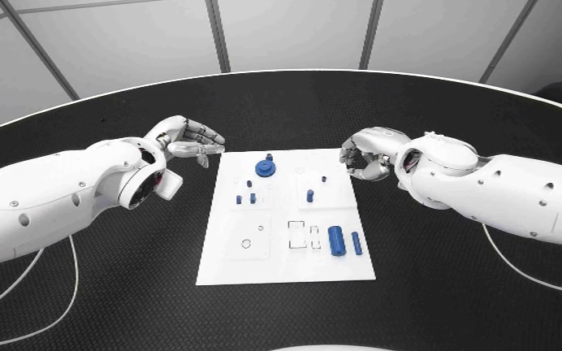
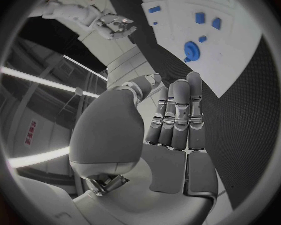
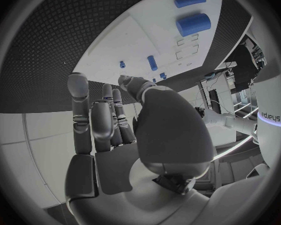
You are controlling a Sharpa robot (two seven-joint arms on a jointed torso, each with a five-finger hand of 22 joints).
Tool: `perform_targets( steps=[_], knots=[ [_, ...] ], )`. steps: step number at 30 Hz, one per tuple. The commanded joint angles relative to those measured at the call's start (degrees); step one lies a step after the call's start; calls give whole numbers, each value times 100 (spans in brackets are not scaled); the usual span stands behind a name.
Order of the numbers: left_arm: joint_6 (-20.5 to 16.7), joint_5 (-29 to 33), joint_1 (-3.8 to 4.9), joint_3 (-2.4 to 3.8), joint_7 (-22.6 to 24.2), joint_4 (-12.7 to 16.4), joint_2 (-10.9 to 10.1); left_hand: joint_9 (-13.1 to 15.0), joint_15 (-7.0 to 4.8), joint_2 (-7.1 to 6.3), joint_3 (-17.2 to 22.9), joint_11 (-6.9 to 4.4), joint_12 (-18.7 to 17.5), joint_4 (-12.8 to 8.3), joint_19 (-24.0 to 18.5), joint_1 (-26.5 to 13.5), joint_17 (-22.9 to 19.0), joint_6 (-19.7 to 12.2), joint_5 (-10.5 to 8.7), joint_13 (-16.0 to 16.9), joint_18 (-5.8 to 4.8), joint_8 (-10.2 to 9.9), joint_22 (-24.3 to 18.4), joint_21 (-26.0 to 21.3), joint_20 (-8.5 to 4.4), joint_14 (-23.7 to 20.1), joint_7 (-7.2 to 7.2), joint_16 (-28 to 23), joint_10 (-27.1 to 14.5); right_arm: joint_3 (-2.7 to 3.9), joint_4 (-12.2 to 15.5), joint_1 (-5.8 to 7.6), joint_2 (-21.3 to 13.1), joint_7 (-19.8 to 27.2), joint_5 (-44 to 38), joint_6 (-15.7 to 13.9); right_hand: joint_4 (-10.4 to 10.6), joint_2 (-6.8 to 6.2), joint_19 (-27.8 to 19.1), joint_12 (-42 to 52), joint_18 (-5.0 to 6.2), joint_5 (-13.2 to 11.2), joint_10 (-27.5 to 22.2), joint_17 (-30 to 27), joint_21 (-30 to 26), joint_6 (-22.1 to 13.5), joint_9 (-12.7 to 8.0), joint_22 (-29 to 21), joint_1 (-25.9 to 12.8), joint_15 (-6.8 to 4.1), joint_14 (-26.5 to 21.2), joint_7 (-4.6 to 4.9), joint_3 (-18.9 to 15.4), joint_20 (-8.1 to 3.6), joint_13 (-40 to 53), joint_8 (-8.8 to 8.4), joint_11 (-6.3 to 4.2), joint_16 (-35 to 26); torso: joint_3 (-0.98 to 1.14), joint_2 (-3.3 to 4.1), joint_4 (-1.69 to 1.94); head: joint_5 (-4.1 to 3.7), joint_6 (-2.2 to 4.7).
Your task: Assemble the parts on the task board
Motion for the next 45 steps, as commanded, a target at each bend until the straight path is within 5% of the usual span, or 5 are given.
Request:
perform_targets(
  steps=[1, 6, 11, 27, 45],
  knots=[
    [73, 1065, 2, 0, 311, 265, -108, 4, -13, -5, -15, -7, -27, 27, -16, 35, -11, -16, -8, -6, 39, 28, -14, -34, 6, -51, 38, -35, -42, 0, -158, -3, 230, 5, -62, 43, -33, -54, 43, -39, -47, -18, 12, 29, 42, 12, -9, 39, 10, 38, 224, 10, 5, -12, -32, -33, 26, 40, -9, -1, -10, -15, 31],
    [191, 1607, 4, -1, 555, 511, -216, 2, -3, 5, -33, 4, -38, 30, -34, 57, -34, -33, -5, -18, 37, 29, -54, -94, 15, -105, 46, -80, -78, 1, -335, -7, 465, 38, -104, 154, -56, -42, 83, -91, -68, -18, 31, 119, 180, 5, -23, 151, 15, 47, 245, 27, 28, -4, -93, -73, 39, 140, -16, 11, 22, -63, 35],
    [419, 1861, 4, -1, 745, 632, -254, 1, 19, -4, -94, 26, -46, 58, -54, 33, -51, -54, -10, -30, 33, 35, -98, -160, 34, -160, 64, -109, -128, 1, -476, -33, 654, 78, -120, 294, -74, -21, 107, -110, -78, -5, 73, 166, 268, 35, -23, 224, 22, 52, 257, 30, 48, -2, -128, -81, 40, 195, -47, 19, 27, -94, 33],
    [707, 2060, 5, -1, 879, 761, -233, 1, 35, -5, -151, 40, -46, 71, -72, 43, -60, -84, -3, -37, 34, 41, -141, -224, 53, -217, 74, -120, -180, 4, -816, -164, 946, 55, -126, 465, -92, -28, 128, -160, -92, 4, 99, 217, 374, 54, -30, 318, -3, 61, 266, 48, 53, 6, -190, -109, 52, 261, -9, 21, 18, -86, 2],
    [791, 2065, 5, -1, 865, 809, -240, 5, 37, 15, -157, 42, -38, 64, -75, 69, -64, -77, -1, -36, 35, 55, -154, -242, 56, -239, 75, -125, -187, 5, -1205, -197, 1196, 122, -126, 412, -105, -25, 95, -238, -94, 4, 77, 225, 371, 16, -51, 349, -39, 88, 255, 94, 67, 36, -267, -175, 89, 288, -10, 32, 24, -67, -57]
  ],
)
